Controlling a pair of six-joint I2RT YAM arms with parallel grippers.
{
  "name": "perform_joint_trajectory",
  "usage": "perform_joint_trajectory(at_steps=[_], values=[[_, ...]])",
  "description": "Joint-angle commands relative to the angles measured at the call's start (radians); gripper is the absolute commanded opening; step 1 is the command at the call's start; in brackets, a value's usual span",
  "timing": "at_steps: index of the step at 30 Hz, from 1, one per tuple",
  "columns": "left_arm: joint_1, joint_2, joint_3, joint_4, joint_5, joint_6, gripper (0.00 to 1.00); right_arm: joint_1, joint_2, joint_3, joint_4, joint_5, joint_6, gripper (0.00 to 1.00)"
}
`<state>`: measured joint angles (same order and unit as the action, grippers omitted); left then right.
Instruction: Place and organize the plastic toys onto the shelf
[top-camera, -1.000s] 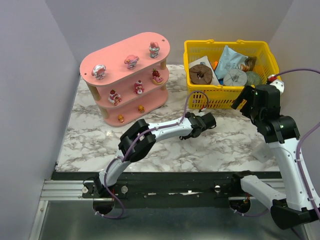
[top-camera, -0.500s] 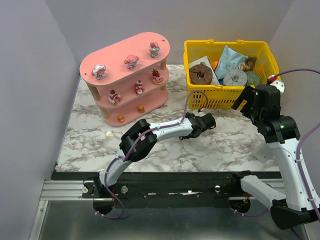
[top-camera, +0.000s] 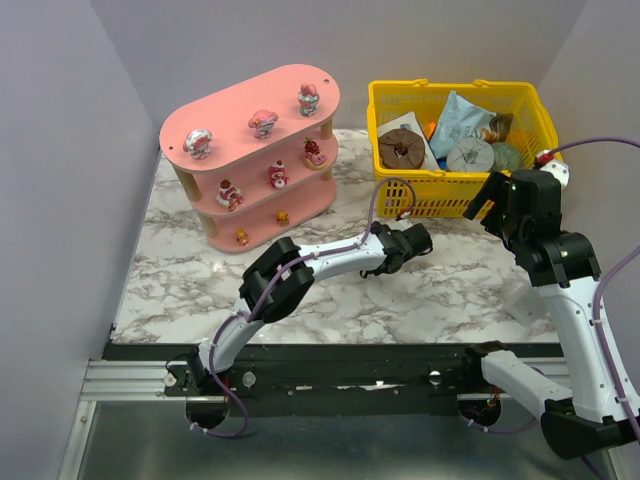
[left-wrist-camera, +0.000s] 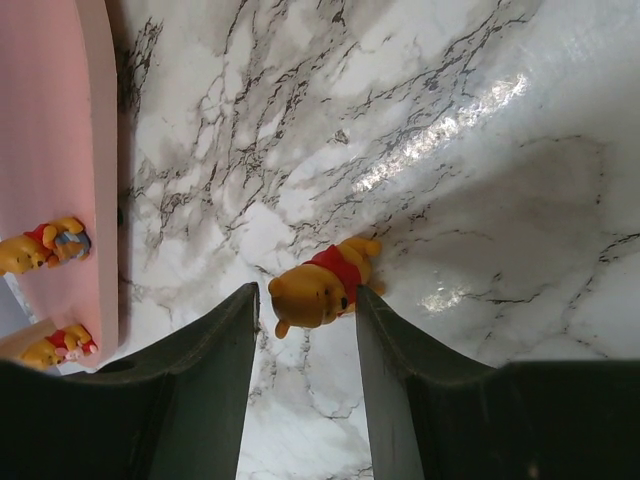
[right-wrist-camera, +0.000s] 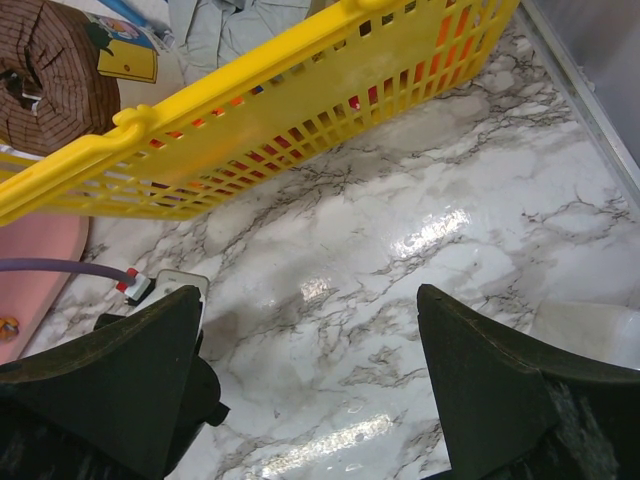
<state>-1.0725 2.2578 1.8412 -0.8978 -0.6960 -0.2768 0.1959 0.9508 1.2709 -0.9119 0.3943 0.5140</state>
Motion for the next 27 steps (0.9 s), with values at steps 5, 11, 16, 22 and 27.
perform_joint_trajectory(at_steps=[5, 11, 16, 22, 27], values=[[0.008, 0.031, 0.032, 0.008, -0.023, -0.013, 0.49, -0.007, 0.008, 0.001, -0.005, -0.023, -0.023, 0.95], [0.008, 0.034, 0.032, 0.007, -0.022, -0.016, 0.45, -0.007, 0.013, 0.005, -0.002, -0.025, -0.026, 0.95], [0.009, 0.04, 0.029, 0.008, -0.025, -0.019, 0.39, -0.007, 0.009, 0.007, -0.002, -0.025, -0.028, 0.95], [0.013, 0.028, 0.004, 0.036, -0.046, -0.004, 0.19, -0.006, 0.006, 0.008, -0.001, -0.018, -0.025, 0.94], [0.02, 0.008, -0.02, 0.075, -0.097, 0.065, 0.1, -0.007, 0.005, 0.007, -0.002, -0.011, -0.023, 0.94]])
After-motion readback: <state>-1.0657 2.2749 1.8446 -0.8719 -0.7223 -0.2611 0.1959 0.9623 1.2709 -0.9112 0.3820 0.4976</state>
